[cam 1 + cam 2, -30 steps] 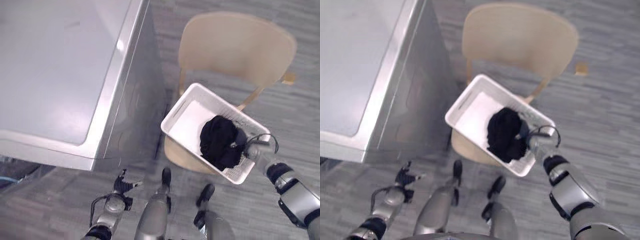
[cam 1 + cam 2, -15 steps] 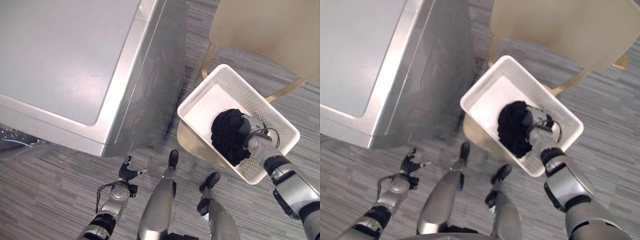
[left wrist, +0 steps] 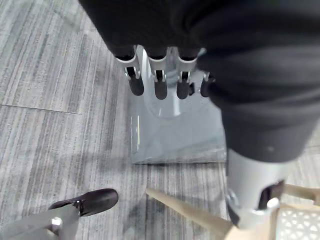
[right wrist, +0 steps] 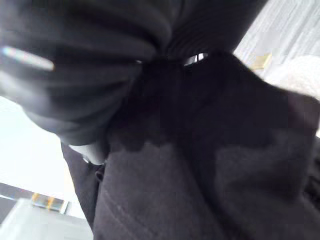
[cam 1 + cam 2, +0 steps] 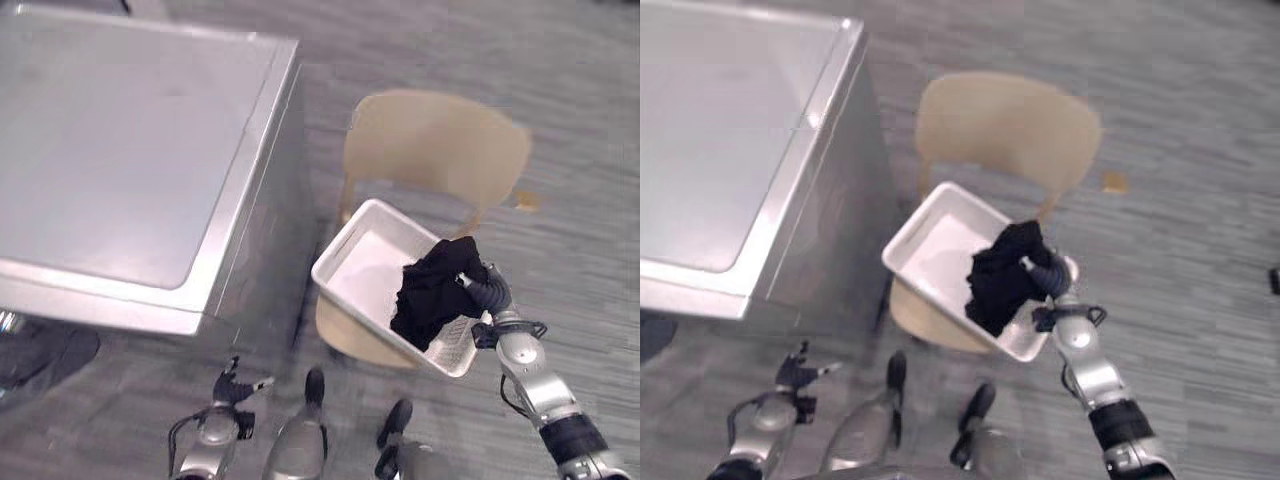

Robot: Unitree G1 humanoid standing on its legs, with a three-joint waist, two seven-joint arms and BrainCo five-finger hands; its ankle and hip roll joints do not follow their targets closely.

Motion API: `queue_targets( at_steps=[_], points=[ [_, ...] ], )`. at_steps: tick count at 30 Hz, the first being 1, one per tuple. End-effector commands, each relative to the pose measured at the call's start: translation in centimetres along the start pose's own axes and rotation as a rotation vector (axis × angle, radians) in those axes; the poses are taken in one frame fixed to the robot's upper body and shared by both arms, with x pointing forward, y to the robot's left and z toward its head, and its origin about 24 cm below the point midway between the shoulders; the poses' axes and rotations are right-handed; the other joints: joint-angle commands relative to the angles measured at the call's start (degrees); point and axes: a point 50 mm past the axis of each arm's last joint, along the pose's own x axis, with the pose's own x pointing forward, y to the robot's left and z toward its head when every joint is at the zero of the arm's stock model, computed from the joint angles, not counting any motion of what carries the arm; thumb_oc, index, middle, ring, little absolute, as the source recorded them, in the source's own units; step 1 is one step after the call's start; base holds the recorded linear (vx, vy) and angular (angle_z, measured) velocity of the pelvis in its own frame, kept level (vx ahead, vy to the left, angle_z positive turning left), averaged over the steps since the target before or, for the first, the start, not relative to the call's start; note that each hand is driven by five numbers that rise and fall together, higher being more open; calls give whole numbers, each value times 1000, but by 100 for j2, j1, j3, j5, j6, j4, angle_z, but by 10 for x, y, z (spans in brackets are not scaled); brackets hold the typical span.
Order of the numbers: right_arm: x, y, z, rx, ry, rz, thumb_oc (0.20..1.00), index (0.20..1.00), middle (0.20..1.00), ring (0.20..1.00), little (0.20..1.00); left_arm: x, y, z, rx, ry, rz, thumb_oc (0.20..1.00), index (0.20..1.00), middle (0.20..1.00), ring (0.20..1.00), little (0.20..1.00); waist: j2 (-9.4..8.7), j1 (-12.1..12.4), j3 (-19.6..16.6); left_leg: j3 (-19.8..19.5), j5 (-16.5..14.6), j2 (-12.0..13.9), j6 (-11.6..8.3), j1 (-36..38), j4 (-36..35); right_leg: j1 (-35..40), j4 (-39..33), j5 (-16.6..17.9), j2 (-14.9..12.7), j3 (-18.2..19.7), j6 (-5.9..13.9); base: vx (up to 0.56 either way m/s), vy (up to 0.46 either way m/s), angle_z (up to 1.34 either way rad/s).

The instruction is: Grab the laundry basket,head to the washer,open it,put in the laundry and shut it.

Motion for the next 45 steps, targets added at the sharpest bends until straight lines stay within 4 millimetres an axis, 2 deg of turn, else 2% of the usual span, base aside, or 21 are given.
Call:
queue_targets(
  at_steps=[1,2,3,5,8,9,10,12,15,16,17,18,20,23,24,27,31,32,39,41,45],
  points=[
    [2,-4,33,118,-192,58,200,200,200,200,200,-6,-8,-17,57,52,-32,1000,1000,1000,1000,1000,238,1,-510,-106,-484,-48,63,79,36,20,693,-867,-34,130,356,-7,87,-53],
    [-11,4,40,166,-239,105,200,200,200,200,200,-6,-9,-13,62,27,-37,1000,1000,1000,1000,1000,293,-169,-553,-164,-411,-26,68,207,-93,-81,1053,-781,22,550,409,-30,55,-52],
    [-11,4,40,166,-239,105,200,200,200,200,200,-6,-9,-13,62,27,-37,1000,1000,1000,1000,1000,293,-170,-566,-164,-396,-26,71,188,-98,-100,1046,-766,23,550,408,-130,-1,-31],
    [-12,5,49,188,-281,111,200,200,200,200,200,-2,-7,0,61,-22,-30,1000,1000,1000,1000,1000,362,-289,-477,-285,-274,25,69,83,-90,-347,1600,-917,205,1251,426,-201,-46,11],
    [-13,2,61,204,-346,98,200,200,200,200,200,1,-6,17,61,-89,-25,1000,1000,1000,1000,1000,420,-262,-553,-602,36,98,-16,-317,-27,-189,2156,-1211,464,1937,292,-335,-190,96],
    [-10,-1,64,190,-356,82,200,200,200,200,200,-2,-6,22,69,-127,-30,1000,1000,1000,1000,1000,352,-134,-601,-756,253,69,-114,-665,25,259,1666,-1602,650,2227,101,-428,-320,154],
    [-10,1,70,210,-380,92,200,200,200,200,200,-2,-10,27,58,-146,-44,1000,1000,1000,1000,1000,331,-87,-604,-808,414,74,-226,-855,34,442,1279,-1742,788,2319,12,-396,-307,70],
    [-5,-4,80,209,-422,78,200,200,200,200,200,-5,-16,38,12,-202,-67,1000,1000,1000,1000,1000,428,29,-509,-954,732,141,-448,-1211,-8,576,683,-1820,1091,2321,-200,-399,-291,48],
    [-3,-9,83,188,-439,66,200,200,200,200,200,-7,-25,49,3,-252,-97,1000,1000,1000,1000,1000,503,-18,-403,-856,664,140,-518,-1359,-61,501,583,-1679,1122,2136,-221,-367,-130,71],
    [-1,-12,89,179,-461,68,200,200,200,200,200,-10,-30,66,10,-330,-133,1000,1000,1000,1000,1000,483,-128,-330,-496,445,161,-395,-1289,32,428,509,-1554,1012,1941,-191,-381,-28,85],
    [-1,-12,89,179,-461,68,200,200,200,200,200,-10,-30,66,10,-330,-133,1000,1000,1000,1000,1000,494,-126,-335,-500,453,172,-395,-1303,34,418,501,-1538,1025,1942,-193,-471,-13,109],
    [-2,-9,98,176,-500,109,200,200,200,200,200,-16,-34,87,59,-439,-173,1000,1000,1000,1000,1000,417,-227,-350,-418,209,169,-287,-1155,529,322,352,-1319,883,1782,-141,-230,-3,96],
    [-3,-8,100,169,-511,121,200,200,200,200,200,-18,-36,94,76,-475,-188,1000,1000,1000,1000,1000,391,-280,-384,-422,92,180,-252,-1098,700,269,306,-1240,837,1694,-131,-206,4,66],
    [-3,-3,115,152,-579,184,200,200,200,200,200,-26,-47,123,133,-612,-237,1000,1000,1000,1000,1000,284,-460,-497,-377,-469,237,-198,-596,987,160,175,-1069,673,1493,-90,-128,66,46],
    [-3,-1,128,143,-633,209,200,200,200,200,200,-33,-59,144,169,-708,-280,1000,1000,1000,1000,1000,295,-579,-622,-290,-529,314,-220,-244,791,129,87,-1029,654,1362,-49,-41,112,37],
    [-4,2,140,141,-686,232,200,200,200,200,200,-38,-72,156,195,-760,-325,1000,1000,1000,1000,1000,323,-633,-771,-225,-471,330,-213,-23,382,114,42,-995,669,1234,-24,24,104,44],
    [-6,17,166,209,-782,304,200,200,200,200,200,-44,-98,176,238,-835,-399,1000,1000,1000,1000,1000,240,-700,-968,-262,-448,264,-229,267,-69,211,19,-951,635,1216,39,51,118,25],
    [-8,28,181,264,-836,349,200,200,200,200,200,-49,-110,193,254,-895,-432,1000,1000,1000,1000,1000,194,-701,-1017,-220,-494,243,-201,352,-92,233,55,-935,598,1264,77,8,108,-3],
    [-16,60,209,451,-904,494,200,200,200,200,200,-60,-136,228,247,-999,-450,1000,1000,1000,1000,1000,138,-775,-1194,-25,-633,219,-112,641,-130,264,163,-899,565,1479,139,16,68,-16],
    [-17,66,207,476,-887,517,200,200,200,200,200,-61,-138,240,260,-1038,-413,200,200,200,200,200,139,-808,-1234,37,-660,219,-98,705,-130,301,174,-902,556,1524,147,30,35,-26],
    [-17,68,188,480,-805,526,200,200,200,200,200,-61,-129,245,235,-1062,-352,200,200,200,200,200,167,-870,-1293,72,-691,219,-93,791,-130,374,152,-893,539,1541,165,31,6,-15]
  ],
)
